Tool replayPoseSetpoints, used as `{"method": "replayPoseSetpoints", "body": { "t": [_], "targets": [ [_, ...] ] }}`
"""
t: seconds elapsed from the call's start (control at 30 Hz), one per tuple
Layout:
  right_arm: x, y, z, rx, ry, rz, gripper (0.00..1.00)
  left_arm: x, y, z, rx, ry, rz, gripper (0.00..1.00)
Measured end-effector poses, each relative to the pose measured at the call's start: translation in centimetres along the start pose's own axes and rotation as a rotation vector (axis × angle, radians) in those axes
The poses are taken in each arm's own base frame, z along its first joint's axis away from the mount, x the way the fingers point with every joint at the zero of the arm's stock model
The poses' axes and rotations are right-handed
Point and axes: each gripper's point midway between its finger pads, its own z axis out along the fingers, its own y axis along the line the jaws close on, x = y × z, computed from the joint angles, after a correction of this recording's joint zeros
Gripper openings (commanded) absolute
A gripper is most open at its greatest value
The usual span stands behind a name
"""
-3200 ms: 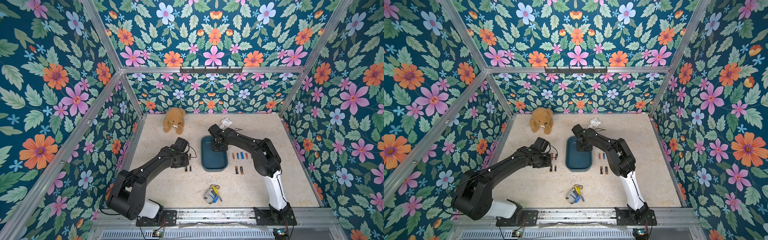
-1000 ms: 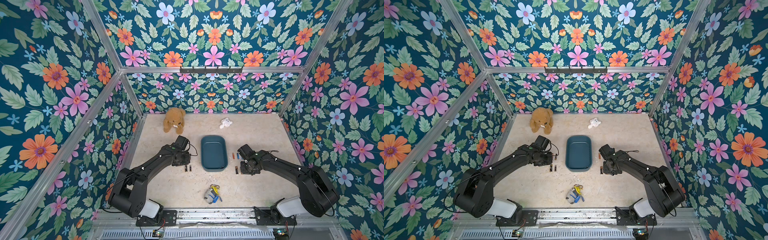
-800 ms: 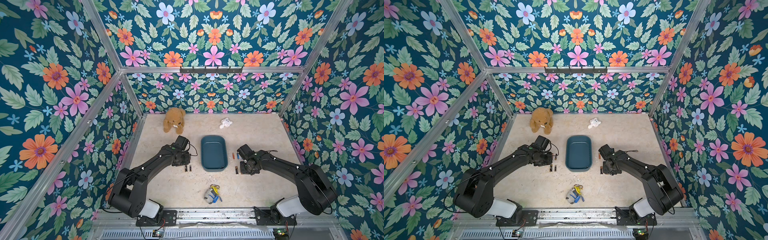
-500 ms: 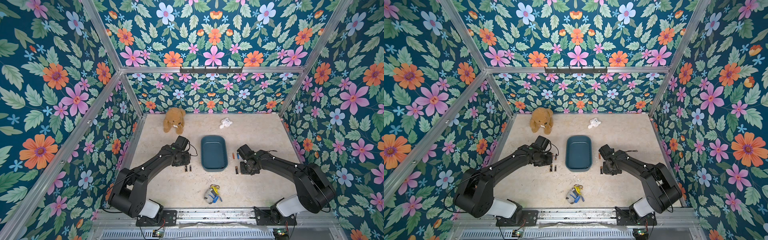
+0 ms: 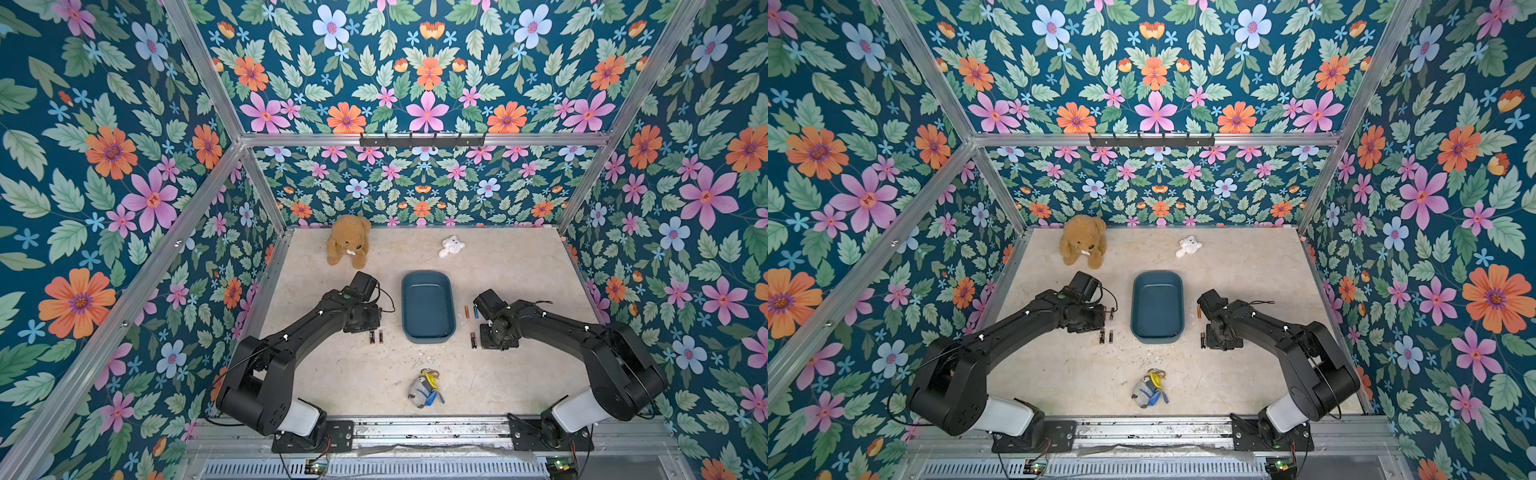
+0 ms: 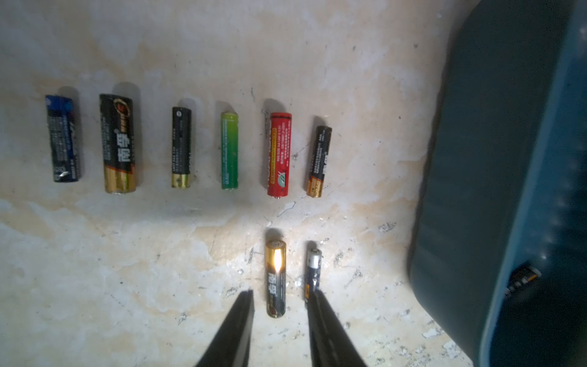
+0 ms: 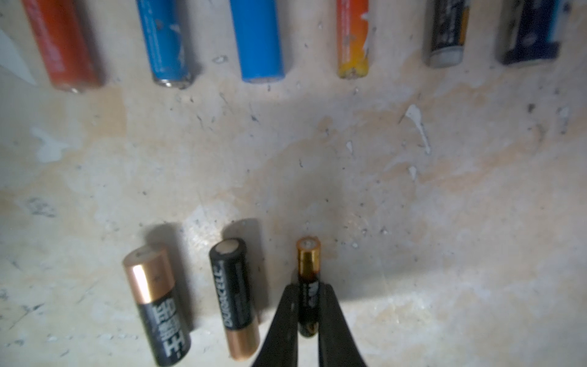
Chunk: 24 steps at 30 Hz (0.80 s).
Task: Take the batteries out of the storage box
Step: Place the battery at the center of the board.
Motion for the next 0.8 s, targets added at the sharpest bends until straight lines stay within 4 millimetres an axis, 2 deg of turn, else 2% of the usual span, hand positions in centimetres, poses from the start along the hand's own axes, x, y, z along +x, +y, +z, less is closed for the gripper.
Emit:
{"method": "replayPoseSetpoints", "body": {
  "t": [0.47, 0.8],
  "targets": [
    [0.0, 0.0, -0.1, 0.000, 0.001, -0.002, 0.20, 0.0, 0.0, 0.0, -0.001, 0.002, 0.000, 0.35],
    [-0.7, 0.3, -1.2, -0.020, -0.025, 0.003, 0.22, -0.3, -0.4, -0.1, 0.015, 0.001, 0.000, 0.36]
  ]
}}
